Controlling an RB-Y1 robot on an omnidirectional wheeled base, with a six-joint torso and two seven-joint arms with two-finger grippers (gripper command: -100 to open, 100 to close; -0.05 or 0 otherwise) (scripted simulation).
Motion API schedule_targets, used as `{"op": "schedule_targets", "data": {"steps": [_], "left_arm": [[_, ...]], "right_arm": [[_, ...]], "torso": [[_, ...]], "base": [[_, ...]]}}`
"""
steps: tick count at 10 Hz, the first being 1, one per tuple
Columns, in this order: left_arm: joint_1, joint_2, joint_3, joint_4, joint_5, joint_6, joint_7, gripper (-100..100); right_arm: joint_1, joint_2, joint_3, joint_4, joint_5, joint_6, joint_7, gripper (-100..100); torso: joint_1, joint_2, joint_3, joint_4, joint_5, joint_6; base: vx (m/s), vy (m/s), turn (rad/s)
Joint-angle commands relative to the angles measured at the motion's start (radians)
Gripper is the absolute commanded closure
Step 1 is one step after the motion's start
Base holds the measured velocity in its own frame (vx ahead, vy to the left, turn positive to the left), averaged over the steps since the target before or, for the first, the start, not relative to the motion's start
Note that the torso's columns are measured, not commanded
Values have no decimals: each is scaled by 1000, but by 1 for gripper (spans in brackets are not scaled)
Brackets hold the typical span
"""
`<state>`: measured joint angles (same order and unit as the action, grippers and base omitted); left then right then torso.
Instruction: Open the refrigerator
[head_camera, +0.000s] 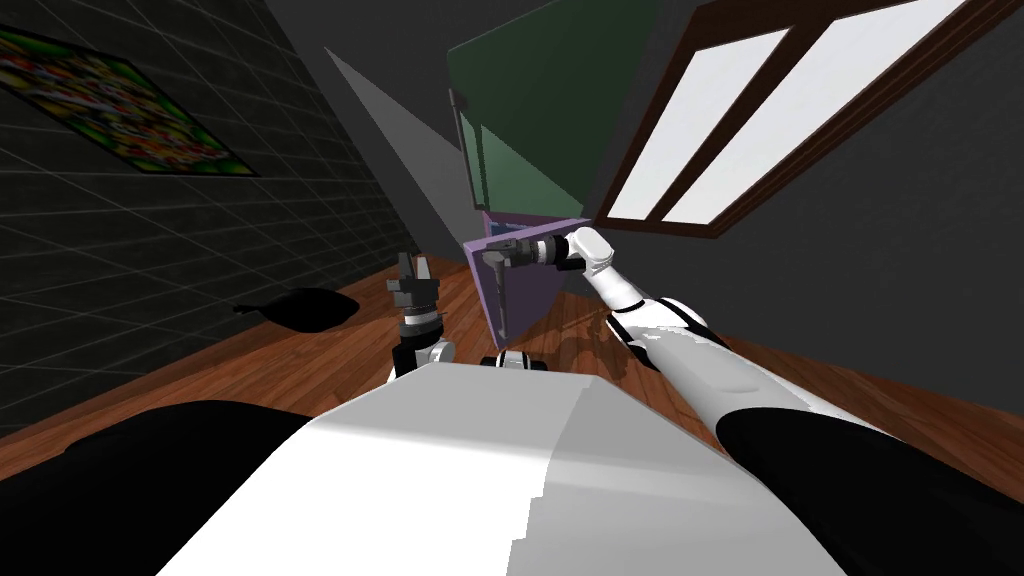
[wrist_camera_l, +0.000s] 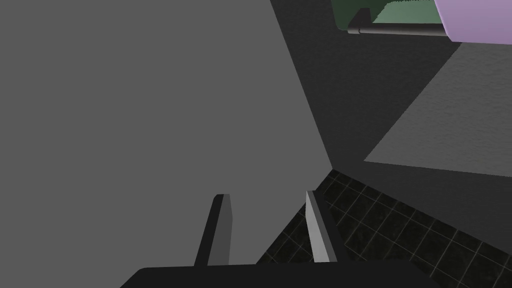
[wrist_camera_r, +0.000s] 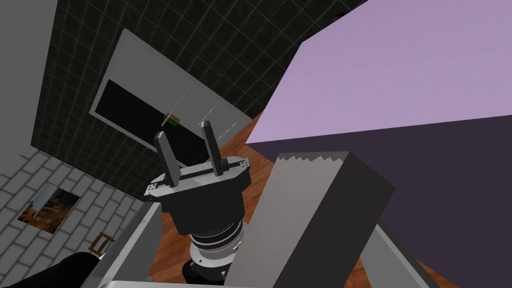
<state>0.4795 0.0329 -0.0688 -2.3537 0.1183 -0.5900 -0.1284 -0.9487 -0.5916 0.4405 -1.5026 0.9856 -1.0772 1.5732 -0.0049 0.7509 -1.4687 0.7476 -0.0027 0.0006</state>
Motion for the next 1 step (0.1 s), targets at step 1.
{"op": "schedule_targets", "data": {"steps": [1], "left_arm": [[0,0,0,0,0,0,0,0]], "right_arm": [[3,-1,3,2,2,-2,-1,0]], "torso": [[4,-4,-2,-2,2,-1]], "base": [[1,-5,-9]]}}
